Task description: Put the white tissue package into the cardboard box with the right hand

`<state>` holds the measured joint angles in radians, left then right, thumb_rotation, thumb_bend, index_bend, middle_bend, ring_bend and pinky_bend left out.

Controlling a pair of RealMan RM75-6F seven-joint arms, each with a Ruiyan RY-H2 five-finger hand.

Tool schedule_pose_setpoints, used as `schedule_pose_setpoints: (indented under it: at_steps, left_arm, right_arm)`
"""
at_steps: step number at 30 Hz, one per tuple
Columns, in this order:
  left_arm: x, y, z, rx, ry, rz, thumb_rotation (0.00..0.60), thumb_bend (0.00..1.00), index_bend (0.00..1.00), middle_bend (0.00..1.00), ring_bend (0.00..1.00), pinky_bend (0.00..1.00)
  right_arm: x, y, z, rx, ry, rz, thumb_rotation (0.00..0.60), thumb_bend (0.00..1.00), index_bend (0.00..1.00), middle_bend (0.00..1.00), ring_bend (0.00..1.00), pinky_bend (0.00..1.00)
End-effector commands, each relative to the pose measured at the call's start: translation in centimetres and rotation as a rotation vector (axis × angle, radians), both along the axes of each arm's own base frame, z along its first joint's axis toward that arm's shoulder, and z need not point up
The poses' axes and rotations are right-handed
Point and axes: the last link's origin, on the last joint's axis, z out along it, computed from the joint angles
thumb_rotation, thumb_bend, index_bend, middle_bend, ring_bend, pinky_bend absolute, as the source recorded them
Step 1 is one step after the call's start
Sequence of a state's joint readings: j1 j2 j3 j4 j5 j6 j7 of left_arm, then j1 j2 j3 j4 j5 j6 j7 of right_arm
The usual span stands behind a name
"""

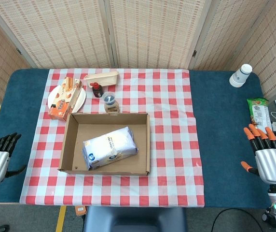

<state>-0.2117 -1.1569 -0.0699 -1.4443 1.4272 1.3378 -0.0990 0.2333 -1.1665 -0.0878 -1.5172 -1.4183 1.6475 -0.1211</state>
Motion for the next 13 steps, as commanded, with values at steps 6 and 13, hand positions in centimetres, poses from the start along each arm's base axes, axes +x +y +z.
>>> schedule_pose_setpoints:
  at_steps: [6, 13]
  left_arm:
    - [0.09, -0.18, 0.52, 0.018, -0.012, -0.002, 0.600, 0.19, 0.00, 0.00, 0.00, 0.07]
    - [0.11, -0.19, 0.55, 0.021, -0.011, -0.002, 0.600, 0.19, 0.00, 0.00, 0.00, 0.07]
  right_arm:
    - [-0.07, -0.08, -0.56, 0.012, -0.005, -0.003, 0.600, 0.00, 0.00, 0.00, 0.00, 0.00]
    - [-0.22, 0.00, -0.46, 0.014, -0.007, -0.005, 0.600, 0.00, 0.00, 0.00, 0.00, 0.00]
